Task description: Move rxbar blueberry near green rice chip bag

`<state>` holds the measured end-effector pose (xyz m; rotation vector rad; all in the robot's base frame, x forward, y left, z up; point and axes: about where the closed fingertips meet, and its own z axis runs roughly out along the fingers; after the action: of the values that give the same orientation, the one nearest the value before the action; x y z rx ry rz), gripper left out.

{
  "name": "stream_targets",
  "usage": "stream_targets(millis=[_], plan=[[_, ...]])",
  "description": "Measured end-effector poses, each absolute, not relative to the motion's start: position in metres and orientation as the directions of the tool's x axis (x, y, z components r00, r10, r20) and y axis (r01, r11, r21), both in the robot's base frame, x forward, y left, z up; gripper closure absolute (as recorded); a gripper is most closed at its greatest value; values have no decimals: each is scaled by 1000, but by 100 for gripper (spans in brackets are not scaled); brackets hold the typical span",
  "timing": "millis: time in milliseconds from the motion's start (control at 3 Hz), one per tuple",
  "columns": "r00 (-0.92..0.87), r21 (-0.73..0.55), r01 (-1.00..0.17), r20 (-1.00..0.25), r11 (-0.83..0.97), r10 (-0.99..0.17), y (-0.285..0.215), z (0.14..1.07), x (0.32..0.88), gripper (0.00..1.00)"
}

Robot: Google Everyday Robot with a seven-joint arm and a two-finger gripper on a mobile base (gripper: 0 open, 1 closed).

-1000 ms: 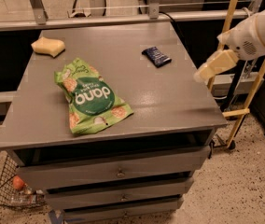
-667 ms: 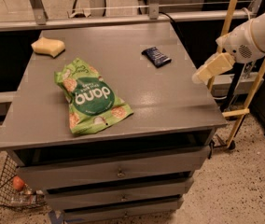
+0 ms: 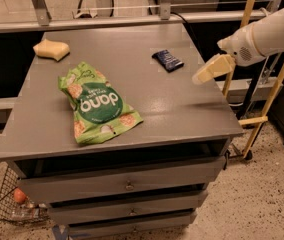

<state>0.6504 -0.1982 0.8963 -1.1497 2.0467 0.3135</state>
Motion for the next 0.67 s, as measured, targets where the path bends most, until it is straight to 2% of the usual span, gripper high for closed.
stream_targets(millis=[667], plan=[[-323,-110,-797,-754,594,-572,-166,880,710,0]])
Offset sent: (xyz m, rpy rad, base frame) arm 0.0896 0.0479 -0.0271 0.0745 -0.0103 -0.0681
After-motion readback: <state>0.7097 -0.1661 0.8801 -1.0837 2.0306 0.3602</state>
